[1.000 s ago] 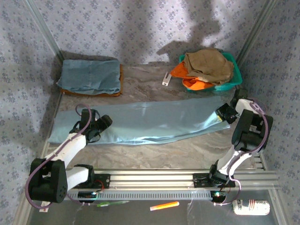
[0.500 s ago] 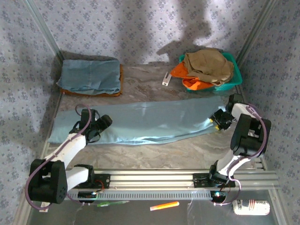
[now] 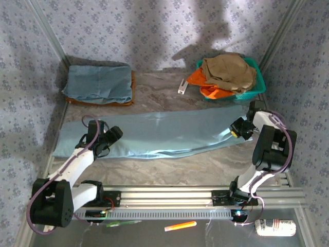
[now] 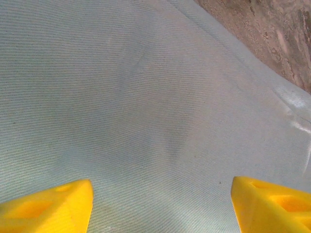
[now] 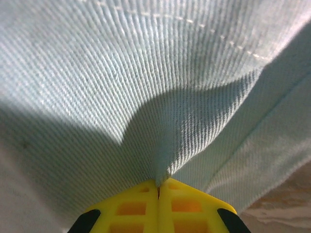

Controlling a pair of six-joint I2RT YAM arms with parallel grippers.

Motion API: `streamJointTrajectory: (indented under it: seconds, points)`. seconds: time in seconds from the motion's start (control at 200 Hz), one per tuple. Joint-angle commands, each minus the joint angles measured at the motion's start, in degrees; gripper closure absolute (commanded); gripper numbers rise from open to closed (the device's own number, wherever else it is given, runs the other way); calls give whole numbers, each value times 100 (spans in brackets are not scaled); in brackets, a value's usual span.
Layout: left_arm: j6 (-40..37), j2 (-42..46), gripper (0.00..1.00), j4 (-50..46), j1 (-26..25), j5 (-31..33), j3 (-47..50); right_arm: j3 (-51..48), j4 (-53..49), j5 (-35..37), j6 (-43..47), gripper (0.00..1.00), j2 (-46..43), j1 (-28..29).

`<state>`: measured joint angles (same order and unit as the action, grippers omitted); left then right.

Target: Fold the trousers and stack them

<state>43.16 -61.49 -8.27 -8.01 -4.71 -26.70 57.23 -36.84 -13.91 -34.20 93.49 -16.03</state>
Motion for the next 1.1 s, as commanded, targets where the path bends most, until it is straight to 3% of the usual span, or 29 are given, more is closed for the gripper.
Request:
streamJointTrajectory:
  seconds: [0.0,0.215,0.47,0.515,0.565,0.595,0.75,0.874,0.999,1.094]
  points:
    - [13,145,25,-121,-26,6,-11,226,-445,364,221,100,-569,-112]
    - [40,302,26,-181,-32,-21,11,343,-935,733,390,100,-1140,-189]
    - [78,549,25,-314,-25,-83,112,-488,-966,689,578,96,-1165,-182]
    - [65,623,26,-399,-28,-59,95,-615,-957,793,543,88,-1287,-191]
    - [59,709,26,-478,-21,-22,70,-644,-1043,872,504,65,-1405,-213]
    - [55,749,26,-511,-30,0,53,-618,-1114,976,467,56,-1456,-213]
    - [139,774,26,-605,-26,15,-165,-250,-1219,1199,225,50,-1708,189]
    - [221,463,27,-548,-147,-20,-467,130,-921,1346,9,59,-1375,832]
    - [296,-149,28,-287,-573,189,-780,306,-394,1169,-142,91,-668,1059]
    - [556,-638,29,-22,-614,181,-769,251,-84,1059,-140,100,-166,942]
